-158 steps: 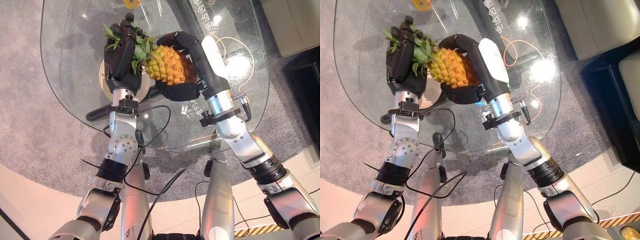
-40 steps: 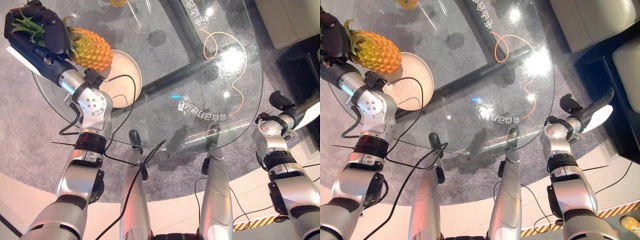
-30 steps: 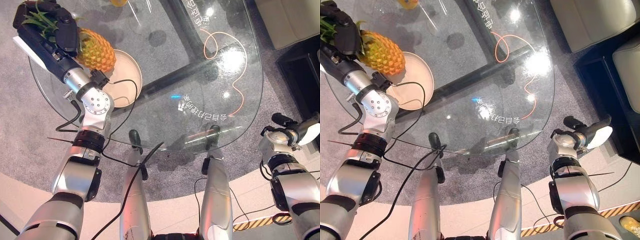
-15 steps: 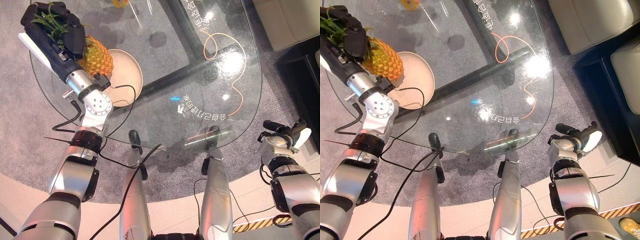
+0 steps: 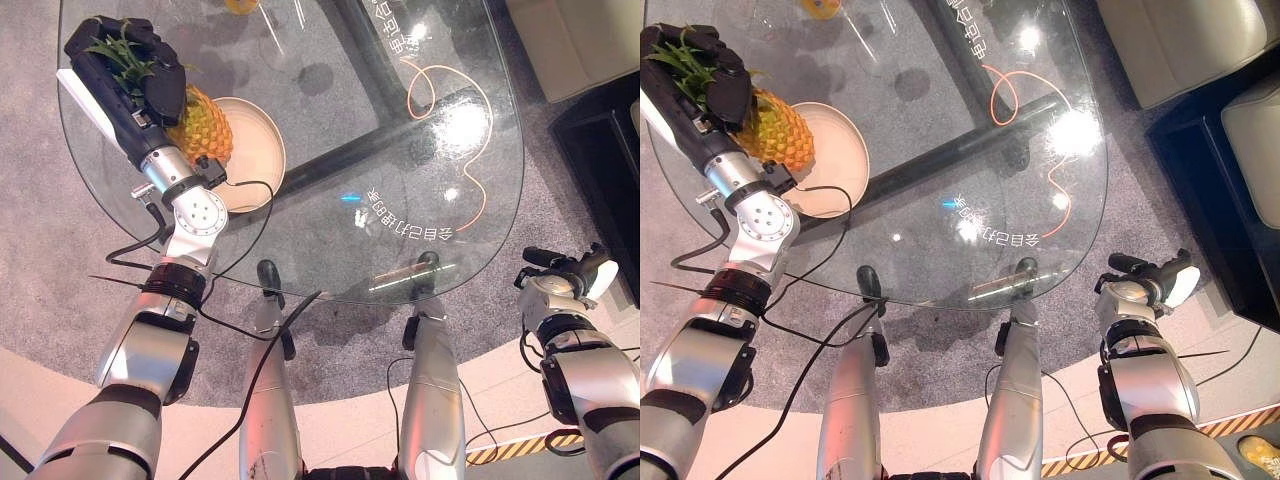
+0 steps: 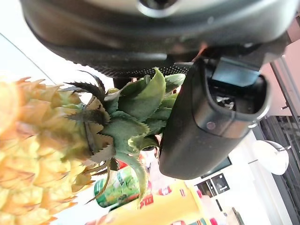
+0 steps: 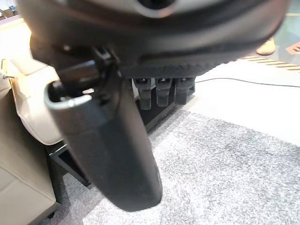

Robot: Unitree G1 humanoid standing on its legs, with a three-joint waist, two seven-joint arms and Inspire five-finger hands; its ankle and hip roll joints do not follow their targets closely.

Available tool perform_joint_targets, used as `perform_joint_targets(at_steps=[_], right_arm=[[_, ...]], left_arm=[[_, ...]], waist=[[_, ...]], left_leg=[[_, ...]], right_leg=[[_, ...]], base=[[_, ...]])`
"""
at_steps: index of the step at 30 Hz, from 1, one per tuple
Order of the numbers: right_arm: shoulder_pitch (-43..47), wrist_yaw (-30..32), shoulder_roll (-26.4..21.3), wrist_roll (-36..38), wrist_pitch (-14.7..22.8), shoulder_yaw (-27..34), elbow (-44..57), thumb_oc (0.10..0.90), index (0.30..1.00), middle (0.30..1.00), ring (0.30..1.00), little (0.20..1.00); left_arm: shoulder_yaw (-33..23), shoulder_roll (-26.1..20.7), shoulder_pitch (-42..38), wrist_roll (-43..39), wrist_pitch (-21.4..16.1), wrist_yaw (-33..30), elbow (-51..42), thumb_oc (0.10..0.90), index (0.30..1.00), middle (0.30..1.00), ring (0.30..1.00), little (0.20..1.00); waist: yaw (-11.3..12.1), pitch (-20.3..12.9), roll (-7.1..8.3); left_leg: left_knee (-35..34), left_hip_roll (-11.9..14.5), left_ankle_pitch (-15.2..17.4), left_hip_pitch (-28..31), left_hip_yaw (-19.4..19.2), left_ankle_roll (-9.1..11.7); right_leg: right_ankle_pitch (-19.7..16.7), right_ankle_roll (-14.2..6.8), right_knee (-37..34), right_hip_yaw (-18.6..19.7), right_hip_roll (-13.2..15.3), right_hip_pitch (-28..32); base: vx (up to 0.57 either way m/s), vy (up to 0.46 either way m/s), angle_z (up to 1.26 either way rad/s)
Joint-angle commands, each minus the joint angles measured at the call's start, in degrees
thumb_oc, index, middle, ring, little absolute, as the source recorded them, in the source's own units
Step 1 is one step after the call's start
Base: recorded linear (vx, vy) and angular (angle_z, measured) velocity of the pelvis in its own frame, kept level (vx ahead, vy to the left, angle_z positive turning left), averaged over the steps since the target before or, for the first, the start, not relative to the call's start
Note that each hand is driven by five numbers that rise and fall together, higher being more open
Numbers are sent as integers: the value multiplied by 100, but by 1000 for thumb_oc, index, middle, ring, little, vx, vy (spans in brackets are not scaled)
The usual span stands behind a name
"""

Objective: Pick up the fruit to the plate

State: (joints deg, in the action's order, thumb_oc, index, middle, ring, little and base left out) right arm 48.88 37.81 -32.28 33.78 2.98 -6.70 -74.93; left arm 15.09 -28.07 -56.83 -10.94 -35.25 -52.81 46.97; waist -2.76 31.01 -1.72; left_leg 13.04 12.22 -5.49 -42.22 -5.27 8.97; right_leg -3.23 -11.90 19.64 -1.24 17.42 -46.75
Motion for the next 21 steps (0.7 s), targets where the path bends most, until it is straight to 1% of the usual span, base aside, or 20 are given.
perform_joint_targets(at_steps=[1, 7, 8, 10, 15, 21], right_arm=[[-116, 197, -397, -178, 67, -13, -153, 800, 900, 900, 900, 900], [-94, 190, -413, -190, 66, -14, -153, 800, 900, 900, 900, 900], [-74, 188, -420, -190, 66, -9, -153, 800, 900, 900, 900, 900], [-93, 179, -423, -210, 80, -12, -160, 800, 900, 900, 900, 900], [-62, 182, -433, -239, 87, 5, -156, 800, 900, 900, 900, 900], [-79, 203, -429, -250, 85, -11, -151, 800, 900, 900, 900, 900]], left_arm=[[-138, -465, -807, 215, -513, -47, -111, 100, 300, 300, 300, 200], [-82, -455, -818, 163, -501, 72, -73, 100, 300, 300, 300, 200], [-84, -462, -841, 160, -501, 79, -70, 100, 300, 300, 300, 200], [-59, -459, -818, 113, -525, 154, -34, 100, 300, 300, 300, 200], [-34, -458, -852, 116, -527, 209, -25, 100, 300, 300, 300, 200], [-13, -475, -855, 26, -519, 341, 3, 100, 300, 300, 300, 200]], waist=[[204, -121, 120], [191, -121, 111], [188, -121, 111], [183, -121, 109], [169, -121, 111], [165, -121, 97]], left_leg=[[187, -156, 307, -191, 248, -143], [178, -171, 309, -193, 245, -144], [169, -176, 267, -235, 246, -152], [185, -169, 313, -200, 239, -143], [178, -169, 271, -247, 236, -148], [162, -165, 303, -184, 217, -141]], right_leg=[[146, 265, -74, -686, -187, 102], [136, 263, -90, -679, -196, 92], [93, 271, -109, -679, -195, 56], [136, 263, -92, -677, -198, 84], [90, 274, -107, -665, -204, 31], [122, 260, -97, -663, -206, 72]], base=[[0, 0, 0], [0, 0, 0], [0, 0, 0], [0, 0, 0], [0, 0, 0], [0, 0, 0]])
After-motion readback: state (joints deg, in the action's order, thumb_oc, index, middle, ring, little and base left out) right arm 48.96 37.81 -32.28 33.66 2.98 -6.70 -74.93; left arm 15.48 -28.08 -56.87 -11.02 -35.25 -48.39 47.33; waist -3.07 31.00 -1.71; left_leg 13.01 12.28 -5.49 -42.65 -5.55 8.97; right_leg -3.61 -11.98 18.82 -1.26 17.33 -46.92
